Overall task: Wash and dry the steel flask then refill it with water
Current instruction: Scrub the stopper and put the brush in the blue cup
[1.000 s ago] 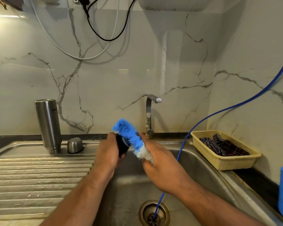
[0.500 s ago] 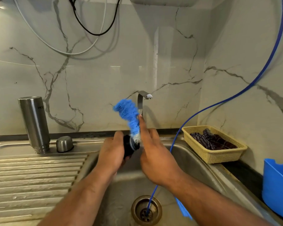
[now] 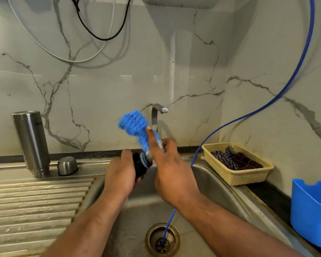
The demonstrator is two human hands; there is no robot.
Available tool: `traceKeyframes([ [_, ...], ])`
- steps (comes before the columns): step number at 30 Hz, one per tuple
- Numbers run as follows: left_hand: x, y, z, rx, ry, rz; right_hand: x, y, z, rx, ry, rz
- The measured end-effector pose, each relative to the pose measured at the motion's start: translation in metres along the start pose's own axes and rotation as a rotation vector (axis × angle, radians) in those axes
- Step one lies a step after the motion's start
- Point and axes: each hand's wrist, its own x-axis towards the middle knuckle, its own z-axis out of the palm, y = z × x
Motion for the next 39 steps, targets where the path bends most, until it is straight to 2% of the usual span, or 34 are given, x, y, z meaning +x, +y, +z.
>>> traceKeyframes([
  [2,0.0,-0.001,0.004,0.012,0.057,0.007,-0.003,-0.001,0.002,-0.018,0.05,-0.002],
  [5,0.006,-0.002,-0.001,0.052,0.181,0.045,-0.012,-0.007,0.007,-0.021,0.001,-0.039],
  [10,-0.009,0.005,0.008,0.111,0.146,0.132,0.0,-0.003,0.001,-0.035,0.041,0.044],
  [13,0.002,0.0,-0.002,0.16,0.214,0.122,-0.014,-0.011,0.008,-0.028,-0.036,-0.013],
  [15,0.002,-0.002,-0.003,0.197,0.235,0.132,-0.01,-0.015,0.007,-0.036,-0.024,-0.025],
  [18,-0.009,0.002,0.006,0.249,0.169,0.164,0.003,-0.009,-0.001,-0.027,0.007,0.067],
  [20,-0.004,-0.001,0.001,0.326,0.155,0.205,-0.007,-0.008,0.0,-0.015,-0.045,0.071],
  [23,0.013,-0.009,-0.013,0.271,0.219,0.176,-0.018,-0.018,0.002,0.028,-0.128,-0.003],
  [27,-0.002,0.0,0.006,0.285,0.135,0.224,0.002,-0.01,-0.006,0.027,-0.005,0.076],
  [31,0.01,-0.004,-0.006,0.18,0.237,0.143,-0.018,-0.012,0.0,0.049,-0.14,0.054],
  [33,0.01,-0.011,-0.012,0.088,0.261,0.117,-0.015,-0.019,-0.002,0.049,-0.114,-0.003],
  [36,-0.005,-0.005,0.002,0.203,0.148,0.185,-0.001,-0.021,-0.008,0.071,-0.014,0.005],
  [39,0.004,-0.002,0.002,0.172,0.214,0.144,-0.011,-0.019,-0.006,0.077,-0.077,-0.008],
])
